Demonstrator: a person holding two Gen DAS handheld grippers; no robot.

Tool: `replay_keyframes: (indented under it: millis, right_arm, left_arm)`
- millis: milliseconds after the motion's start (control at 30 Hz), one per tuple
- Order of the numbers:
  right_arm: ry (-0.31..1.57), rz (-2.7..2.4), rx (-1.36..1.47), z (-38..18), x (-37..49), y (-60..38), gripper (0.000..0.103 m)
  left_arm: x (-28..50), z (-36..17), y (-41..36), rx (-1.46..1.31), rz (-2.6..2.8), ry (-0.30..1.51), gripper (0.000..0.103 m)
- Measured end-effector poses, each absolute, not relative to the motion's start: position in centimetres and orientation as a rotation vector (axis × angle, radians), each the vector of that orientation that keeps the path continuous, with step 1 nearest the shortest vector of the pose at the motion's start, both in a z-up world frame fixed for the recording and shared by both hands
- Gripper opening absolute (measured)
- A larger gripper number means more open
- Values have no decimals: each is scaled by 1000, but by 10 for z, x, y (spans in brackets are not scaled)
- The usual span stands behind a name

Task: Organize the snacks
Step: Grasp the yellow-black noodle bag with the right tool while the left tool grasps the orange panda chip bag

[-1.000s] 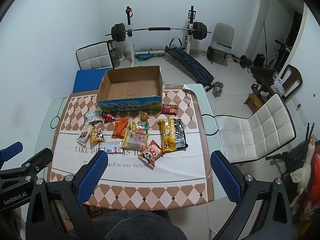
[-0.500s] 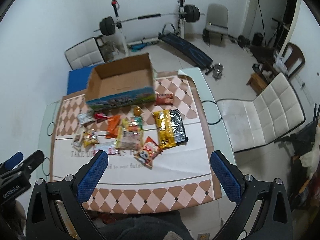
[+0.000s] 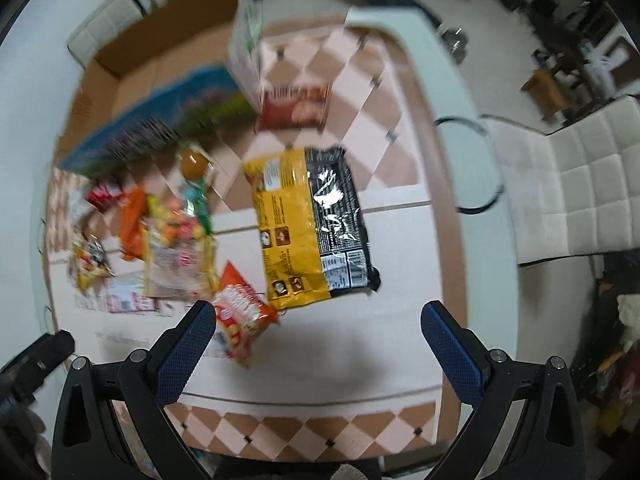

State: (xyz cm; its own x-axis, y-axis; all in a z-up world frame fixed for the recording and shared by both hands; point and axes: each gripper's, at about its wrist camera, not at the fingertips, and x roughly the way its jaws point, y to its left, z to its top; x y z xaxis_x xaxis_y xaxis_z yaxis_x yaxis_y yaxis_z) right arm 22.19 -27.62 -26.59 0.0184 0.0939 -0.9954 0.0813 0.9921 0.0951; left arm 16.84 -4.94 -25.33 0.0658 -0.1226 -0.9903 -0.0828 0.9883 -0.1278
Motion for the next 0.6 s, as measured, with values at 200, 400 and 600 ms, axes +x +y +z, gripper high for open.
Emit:
replay_keyframes:
  millis: [200, 400, 600]
  right_arm:
    - [1683, 67, 42, -343, 263, -266, 103]
    - [1753, 116, -2, -386, 289, -253, 103]
    - [1814, 96, -53, -412, 295, -257, 99]
  left_arm:
    - [176, -304, -84, -45, -53, 1552, 97]
    - [178, -321, -105, 72, -53, 1535, 97]
    - [180, -324, -122, 133, -76, 1524, 97]
